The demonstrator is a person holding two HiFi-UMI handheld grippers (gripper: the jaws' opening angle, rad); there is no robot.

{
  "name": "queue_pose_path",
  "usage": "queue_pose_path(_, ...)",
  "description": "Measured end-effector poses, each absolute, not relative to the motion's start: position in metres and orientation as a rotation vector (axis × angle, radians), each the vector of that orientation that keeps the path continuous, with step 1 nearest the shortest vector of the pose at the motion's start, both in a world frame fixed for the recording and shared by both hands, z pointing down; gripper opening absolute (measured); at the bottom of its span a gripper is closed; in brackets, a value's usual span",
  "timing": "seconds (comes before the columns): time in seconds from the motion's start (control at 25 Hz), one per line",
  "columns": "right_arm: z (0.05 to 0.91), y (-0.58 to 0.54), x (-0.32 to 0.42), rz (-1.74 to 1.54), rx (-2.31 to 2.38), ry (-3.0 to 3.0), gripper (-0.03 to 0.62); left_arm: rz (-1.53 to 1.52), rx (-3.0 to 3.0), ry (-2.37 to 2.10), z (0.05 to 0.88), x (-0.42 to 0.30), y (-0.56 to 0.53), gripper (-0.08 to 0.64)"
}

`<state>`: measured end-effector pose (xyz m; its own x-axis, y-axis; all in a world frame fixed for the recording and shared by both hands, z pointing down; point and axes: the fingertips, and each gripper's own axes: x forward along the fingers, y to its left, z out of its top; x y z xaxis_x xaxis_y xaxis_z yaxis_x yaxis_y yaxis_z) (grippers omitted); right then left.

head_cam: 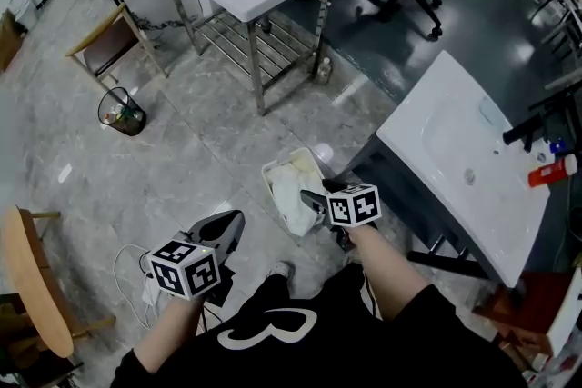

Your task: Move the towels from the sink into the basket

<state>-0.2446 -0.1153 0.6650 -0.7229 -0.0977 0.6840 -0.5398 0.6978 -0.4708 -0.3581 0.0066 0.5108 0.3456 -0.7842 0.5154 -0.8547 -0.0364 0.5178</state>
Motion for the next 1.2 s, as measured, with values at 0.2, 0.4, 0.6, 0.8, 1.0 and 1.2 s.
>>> queue_pose_path(0.2,0.571,-0.097,-0.247,0.898,0.345,-2.46,0.136,0.061,1.878,-1.423,0.475,-0.342,-0.001,0.006)
queue_pose_path(0.4,0.496,-0.075,-0.233,0.821,0.257,-2.563,0.015,-0.004,1.951,-1.427,0.434,-0.328,-0.009,0.006)
queue_pose_path(0.6,0.42,-0.066,-0.211,0.799,0.206,-2.709,0.003,-0.046,2.064,-1.433,0.385,-0.308,-0.026,0.006)
queue_pose_path(0.8,0.348,-0.071,-0.192,0.68,0.211,-2.835,0.003,-0.078,2.192,-1.373,0.334,-0.277,-0.031,0.006)
queue_pose_path(1.0,0.305,-0.068,-0.181,0.596,0.2,-2.932,0.003,-0.105,2.284,-1.348,0.297,-0.253,-0.033,0.006)
queue_pose_path(1.2,0.301,-0.07,-0.167,0.644,0.236,-2.952,0.003,-0.079,2.327,-1.323,0.286,-0.234,-0.034,0.006)
